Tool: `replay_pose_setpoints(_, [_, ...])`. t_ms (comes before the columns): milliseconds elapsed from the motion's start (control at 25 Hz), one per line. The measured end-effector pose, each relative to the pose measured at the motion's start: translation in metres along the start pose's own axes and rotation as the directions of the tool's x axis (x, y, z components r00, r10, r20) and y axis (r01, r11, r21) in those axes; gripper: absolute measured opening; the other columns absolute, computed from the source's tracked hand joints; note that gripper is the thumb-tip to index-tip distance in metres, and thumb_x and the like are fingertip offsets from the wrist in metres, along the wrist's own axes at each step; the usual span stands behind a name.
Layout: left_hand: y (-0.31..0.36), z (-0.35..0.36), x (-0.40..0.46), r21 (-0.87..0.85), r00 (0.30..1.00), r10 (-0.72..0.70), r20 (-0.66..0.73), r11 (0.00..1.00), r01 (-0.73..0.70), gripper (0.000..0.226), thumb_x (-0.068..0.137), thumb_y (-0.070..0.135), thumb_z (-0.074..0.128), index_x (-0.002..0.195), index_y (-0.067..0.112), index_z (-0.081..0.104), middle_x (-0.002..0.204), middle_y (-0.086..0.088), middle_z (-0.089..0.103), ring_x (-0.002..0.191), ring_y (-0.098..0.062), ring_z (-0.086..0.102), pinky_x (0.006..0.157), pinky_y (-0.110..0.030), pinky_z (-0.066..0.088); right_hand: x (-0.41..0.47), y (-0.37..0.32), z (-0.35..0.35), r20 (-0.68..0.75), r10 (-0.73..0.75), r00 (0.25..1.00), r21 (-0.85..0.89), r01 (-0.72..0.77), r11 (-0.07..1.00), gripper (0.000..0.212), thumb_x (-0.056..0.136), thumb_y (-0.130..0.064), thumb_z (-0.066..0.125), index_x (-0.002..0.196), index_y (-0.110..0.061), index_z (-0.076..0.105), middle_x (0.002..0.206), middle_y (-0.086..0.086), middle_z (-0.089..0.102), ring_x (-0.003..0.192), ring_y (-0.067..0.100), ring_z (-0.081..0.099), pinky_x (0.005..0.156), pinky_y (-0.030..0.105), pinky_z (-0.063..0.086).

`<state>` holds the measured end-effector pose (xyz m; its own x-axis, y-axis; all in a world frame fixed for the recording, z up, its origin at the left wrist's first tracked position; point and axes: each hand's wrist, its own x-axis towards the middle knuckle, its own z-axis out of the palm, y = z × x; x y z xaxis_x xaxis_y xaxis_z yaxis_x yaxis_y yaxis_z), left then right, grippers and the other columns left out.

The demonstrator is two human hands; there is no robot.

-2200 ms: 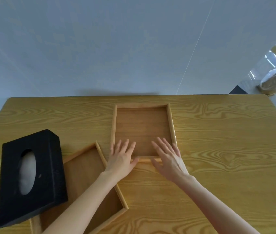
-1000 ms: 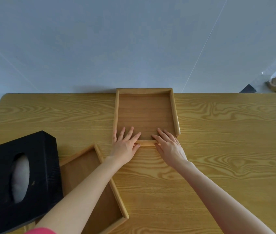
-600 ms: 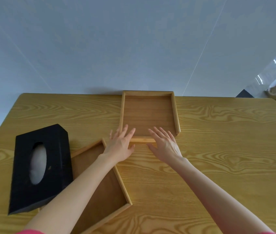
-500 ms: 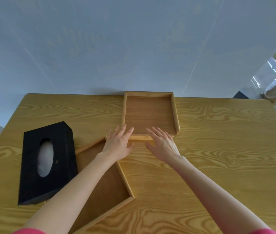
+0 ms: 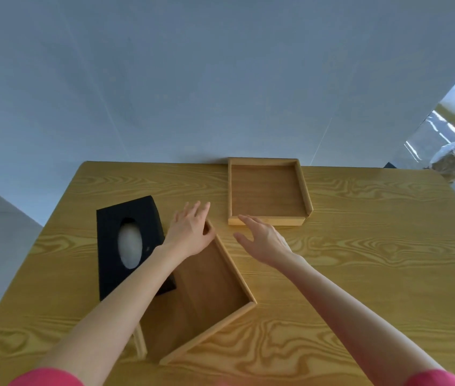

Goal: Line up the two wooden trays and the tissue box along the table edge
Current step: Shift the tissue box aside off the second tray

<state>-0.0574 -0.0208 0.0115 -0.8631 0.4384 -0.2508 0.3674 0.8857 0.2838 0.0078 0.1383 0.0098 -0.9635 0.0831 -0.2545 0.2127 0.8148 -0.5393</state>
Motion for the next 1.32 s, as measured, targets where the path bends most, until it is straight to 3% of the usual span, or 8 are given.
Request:
replay_pose_setpoints(400, [-0.094,-0.027,-0.025,0.065,0.998,-0.054,-0.041,0.996,0.057,0.066,0.093,0.038,0.039,0.147,0.016,0.008,0.158,-0.012,0.008,0.146,-0.029,0.005,0.119,-0.045,0.01,-0.003,-0.081,0.057,0.081,0.059,0.995,0.148,-0.071,0.986,0.054,0.092,-0.041,0.045,0.141,-0.022,0.033,0.145,0.009,0.043,0.128,0.027,0.046,0.103,0.043,0.042])
replay_pose_setpoints(640, [-0.139,-0.028,-0.031,0.068,0.997,-0.07,-0.033,0.995,0.073,0.067,0.093,0.037,0.04,0.148,0.017,0.008,0.158,-0.012,0.007,0.146,-0.029,0.004,0.119,-0.045,0.009,0.0,-0.111,0.091,0.131,0.16,0.978,0.256,-0.189,0.948,0.056,0.091,-0.045,0.043,0.142,-0.025,0.031,0.144,0.007,0.044,0.127,0.024,0.046,0.101,0.039,0.043])
replay_pose_setpoints(800, [-0.16,-0.027,-0.028,0.068,0.997,-0.083,-0.007,0.994,0.083,0.068,0.093,0.037,0.041,0.148,0.017,0.006,0.158,-0.012,0.005,0.146,-0.03,0.002,0.118,-0.045,0.01,0.004,-0.119,0.106,0.179,0.219,0.959,0.327,-0.268,0.906,0.058,0.09,-0.048,0.044,0.142,-0.024,0.032,0.141,0.007,0.047,0.124,0.022,0.05,0.095,0.033,0.046])
replay_pose_setpoints(1040, [-0.179,-0.023,-0.028,0.038,0.992,-0.124,0.007,0.992,0.124,0.073,0.092,0.041,0.042,0.147,0.013,0.005,0.157,-0.014,0.001,0.146,-0.031,-0.002,0.117,-0.046,0.013,0.01,-0.132,0.114,0.203,0.252,0.946,0.324,-0.308,0.894,0.053,0.094,-0.046,0.039,0.141,-0.021,0.035,0.135,0.006,0.053,0.123,0.023,0.05,0.097,0.033,0.044])
replay_pose_setpoints(1320, [-0.185,-0.025,-0.013,0.017,0.993,-0.117,0.024,0.993,0.117,0.072,0.091,0.04,0.043,0.147,0.012,0.008,0.156,-0.017,0.008,0.144,-0.034,0.005,0.116,-0.047,0.018,0.015,-0.131,0.117,0.28,0.327,0.902,0.364,-0.415,0.834,0.056,0.091,-0.055,0.036,0.135,-0.02,0.042,0.133,0.007,0.054,0.119,0.024,0.052,0.088,0.029,0.043])
